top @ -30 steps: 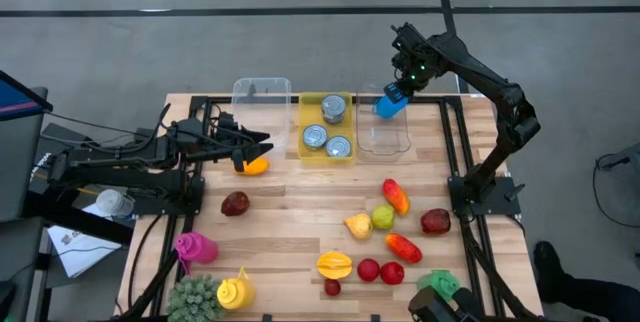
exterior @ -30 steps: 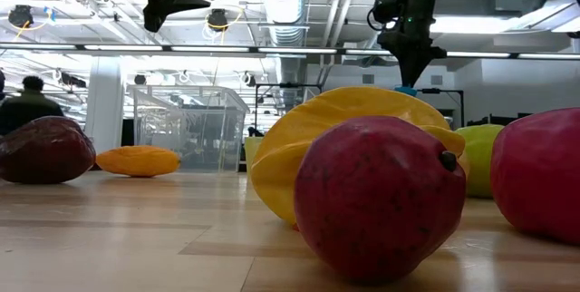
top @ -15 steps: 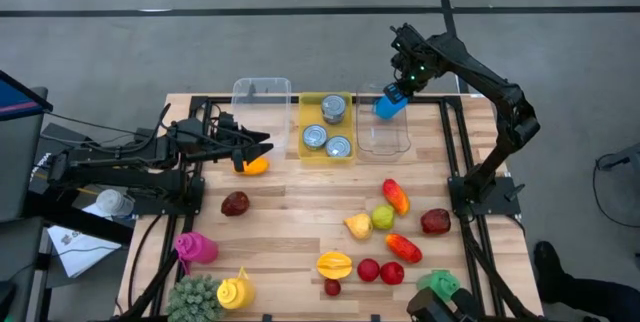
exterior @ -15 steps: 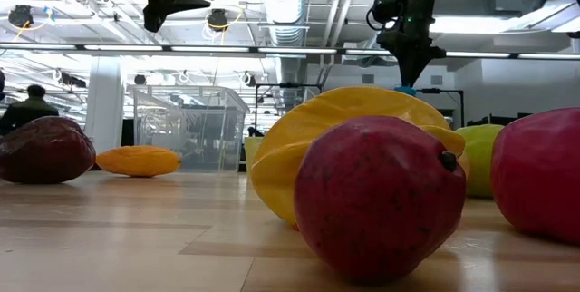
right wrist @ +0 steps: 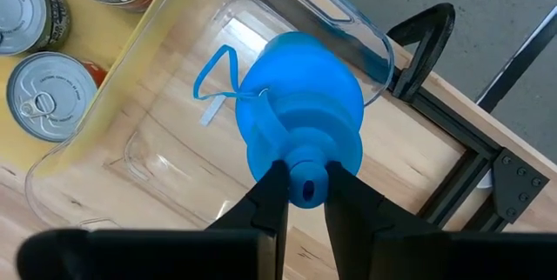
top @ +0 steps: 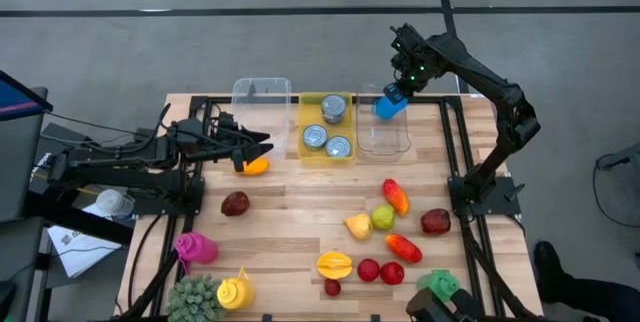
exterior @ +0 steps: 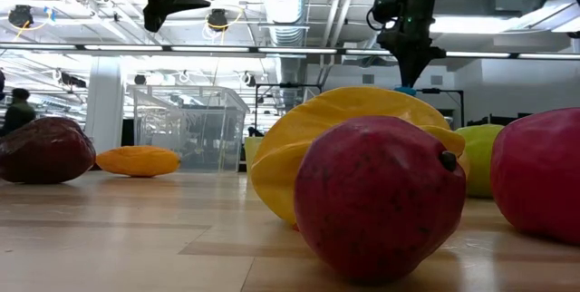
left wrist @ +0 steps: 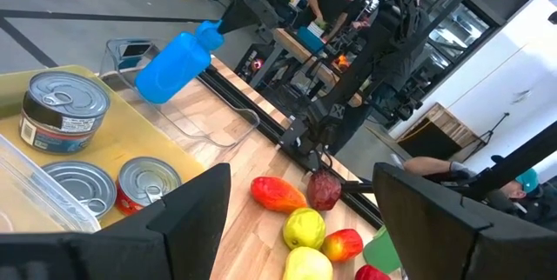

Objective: Pick & Place Food Item
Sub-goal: Put the blue tumbler into the transparent bin

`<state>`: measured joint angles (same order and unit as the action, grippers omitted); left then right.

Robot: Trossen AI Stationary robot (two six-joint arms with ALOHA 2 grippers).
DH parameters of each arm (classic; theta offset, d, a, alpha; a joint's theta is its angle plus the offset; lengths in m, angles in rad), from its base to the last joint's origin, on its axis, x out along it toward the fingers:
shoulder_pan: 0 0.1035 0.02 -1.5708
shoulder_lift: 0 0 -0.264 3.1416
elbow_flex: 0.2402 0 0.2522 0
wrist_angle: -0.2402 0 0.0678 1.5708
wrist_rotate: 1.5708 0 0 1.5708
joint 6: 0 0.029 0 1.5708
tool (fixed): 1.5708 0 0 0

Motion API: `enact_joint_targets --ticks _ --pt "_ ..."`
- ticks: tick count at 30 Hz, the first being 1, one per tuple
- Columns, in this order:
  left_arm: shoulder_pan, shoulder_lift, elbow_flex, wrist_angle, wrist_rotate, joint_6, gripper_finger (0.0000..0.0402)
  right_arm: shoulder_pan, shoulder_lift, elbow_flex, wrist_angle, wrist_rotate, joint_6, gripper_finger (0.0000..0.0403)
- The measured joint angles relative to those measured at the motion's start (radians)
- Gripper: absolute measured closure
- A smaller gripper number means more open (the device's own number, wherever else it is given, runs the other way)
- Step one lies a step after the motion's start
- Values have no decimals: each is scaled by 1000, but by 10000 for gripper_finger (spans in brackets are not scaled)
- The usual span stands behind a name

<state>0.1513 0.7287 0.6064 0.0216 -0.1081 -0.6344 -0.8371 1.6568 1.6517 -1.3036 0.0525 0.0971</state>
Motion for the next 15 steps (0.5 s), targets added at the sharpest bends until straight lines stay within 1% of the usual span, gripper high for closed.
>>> enact_joint_targets --ticks 6,15 --pt "0 0 0 0 -1 -1 128 6 -6 -67 15 3 -35 350" --pt "1 0 0 0 -25 1 128 18 -1 -10 21 -1 -19 350"
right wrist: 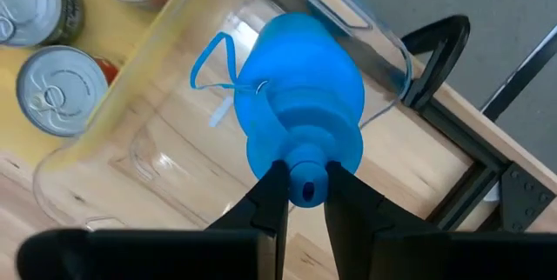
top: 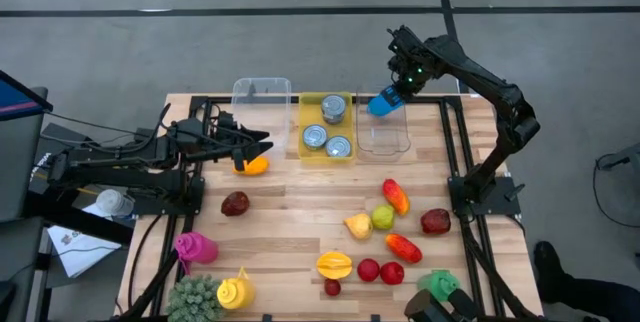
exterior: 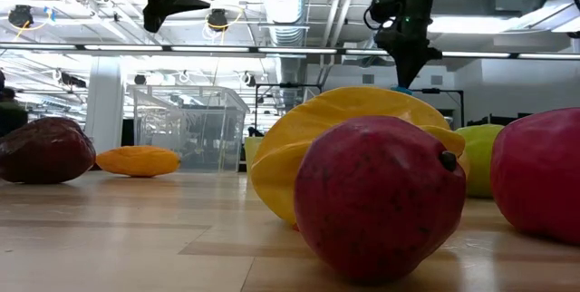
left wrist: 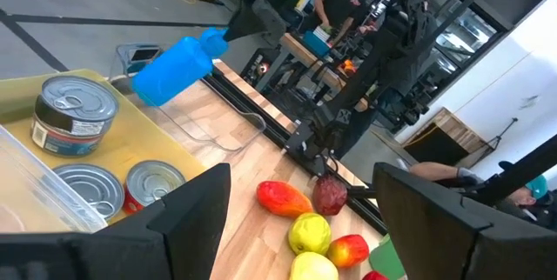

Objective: Pick & Place Food Item
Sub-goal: Put the blue tumbler into the transparent bin

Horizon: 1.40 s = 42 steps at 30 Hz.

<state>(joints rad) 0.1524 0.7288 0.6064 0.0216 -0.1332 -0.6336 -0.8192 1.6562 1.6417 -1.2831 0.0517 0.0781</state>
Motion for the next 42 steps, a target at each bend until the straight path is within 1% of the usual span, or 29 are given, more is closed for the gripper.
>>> enact_joint_targets --ticks 15,22,30,33,39,42 --pt "0 0 0 0 -1 0 128 -9 1 2 -73 1 0 350" --pt "0 0 0 0 -1 0 128 -8 1 2 -66 54 -7 350" --pt "0 0 0 0 -1 0 128 -8 1 2 -66 54 -10 350" --pt "0 0 0 0 -1 0 128 -8 1 2 -66 54 -10 342" --pt "0 0 0 0 -1 0 128 -8 1 2 -60 54 -10 307" --pt "0 0 0 0 -1 0 128 -8 1 3 -34 55 -10 299"
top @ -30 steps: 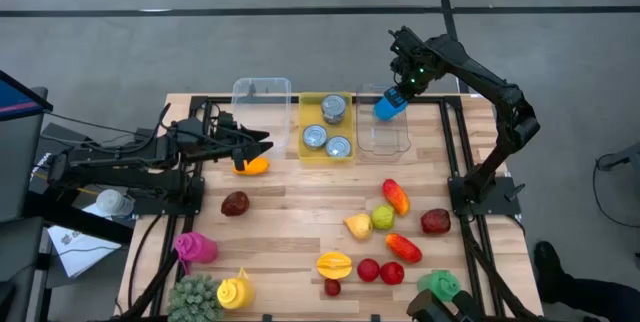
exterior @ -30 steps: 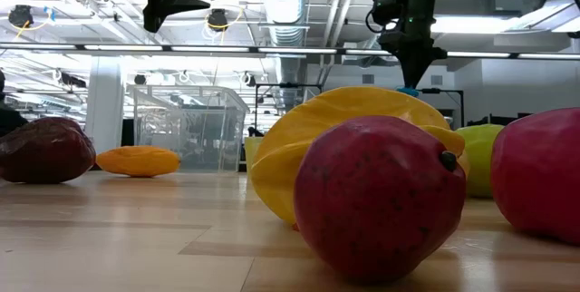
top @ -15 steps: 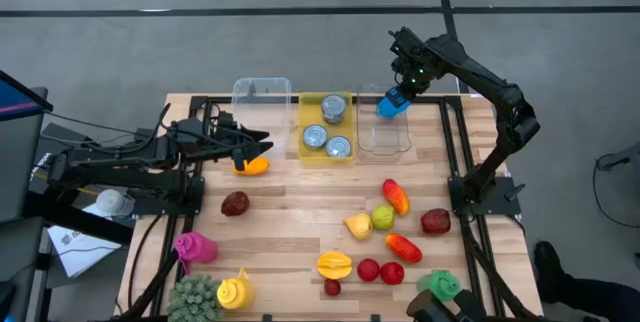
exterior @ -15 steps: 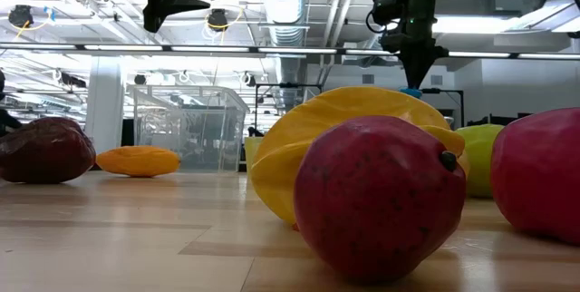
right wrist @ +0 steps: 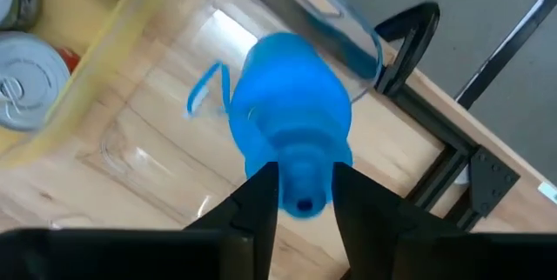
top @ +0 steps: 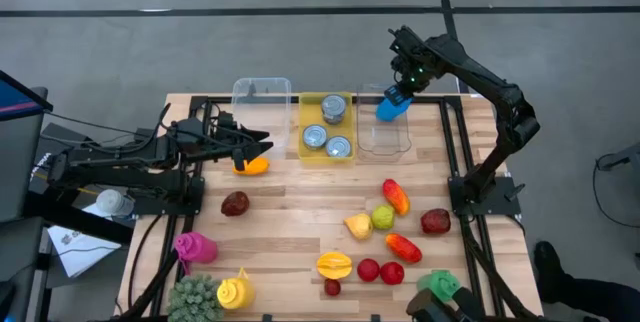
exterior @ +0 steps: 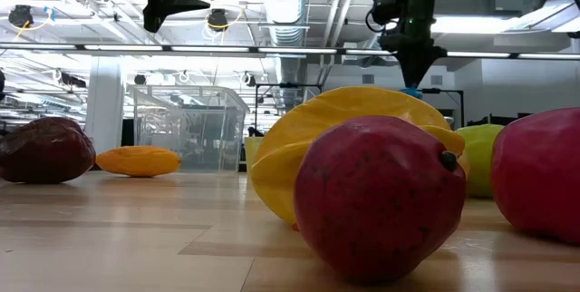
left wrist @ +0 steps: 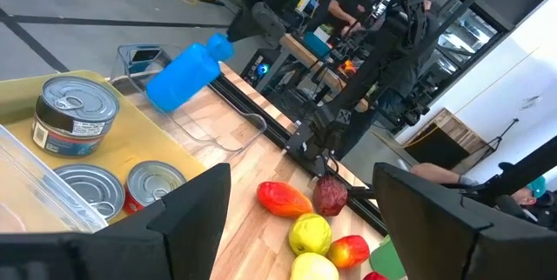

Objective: Pick & Place Food Item
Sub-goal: Put the blue tumbler into the transparent bin

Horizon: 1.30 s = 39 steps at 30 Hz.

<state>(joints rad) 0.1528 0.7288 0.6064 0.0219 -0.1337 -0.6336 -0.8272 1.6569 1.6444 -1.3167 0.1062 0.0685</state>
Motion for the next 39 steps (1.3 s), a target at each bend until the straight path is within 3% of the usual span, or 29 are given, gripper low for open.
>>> enact_joint_targets --ticks 12,21,24,30,34,39 --pt "0 0 0 0 0 0 128 0 0 0 137 0 -6 270" --pt "0 16 0 65 0 -21 128 22 -42 0 -65 -9 -49 208" --pt "0 54 0 116 0 6 128 32 -81 0 -56 -96 -24 186" --pt "0 133 0 186 0 19 128 118 -91 0 -79 -129 101 175" --pt "0 149 0 190 0 22 128 188 -50 -31 0 -127 162 175" --pt "11 90 0 250 10 25 128 226 0 -62 46 -105 82 172"
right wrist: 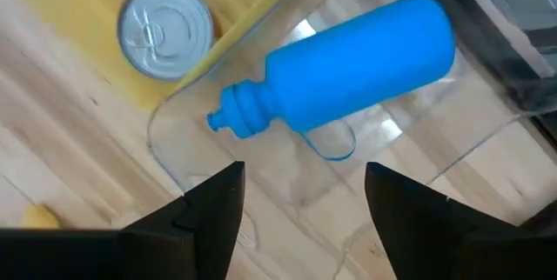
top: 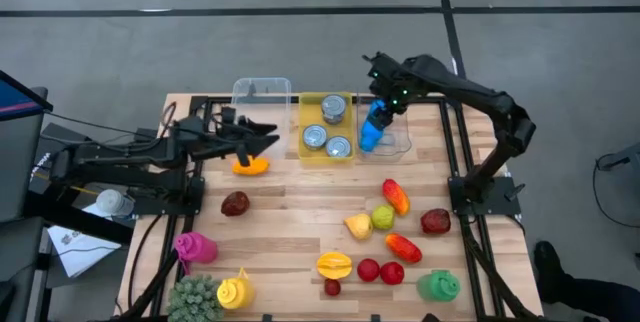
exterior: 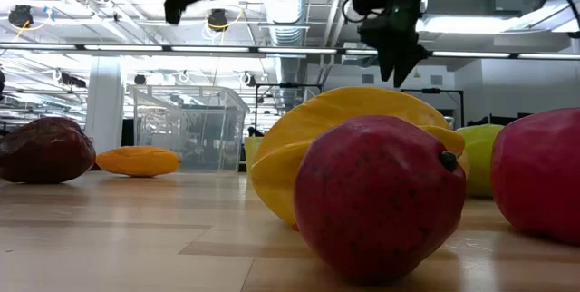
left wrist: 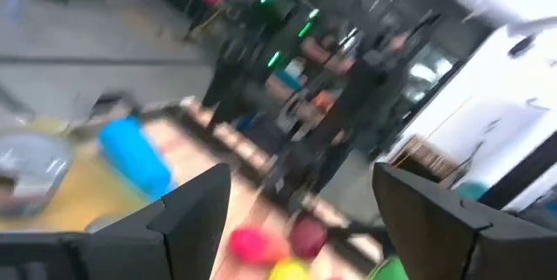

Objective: Pick & Place Food Item
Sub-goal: Put the blue tumbler into the transparent bin

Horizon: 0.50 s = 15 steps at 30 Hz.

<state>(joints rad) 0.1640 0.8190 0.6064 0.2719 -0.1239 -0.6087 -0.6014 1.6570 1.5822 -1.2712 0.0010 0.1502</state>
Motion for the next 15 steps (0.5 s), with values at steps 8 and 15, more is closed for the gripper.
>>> enact_joint_targets --ticks 8,15 --pt "41 -131 0 0 -2 2 128 -17 89 0 34 -53 -257 151" --pt "41 -165 0 -3 -2 37 128 6 155 0 45 -54 -718 148"
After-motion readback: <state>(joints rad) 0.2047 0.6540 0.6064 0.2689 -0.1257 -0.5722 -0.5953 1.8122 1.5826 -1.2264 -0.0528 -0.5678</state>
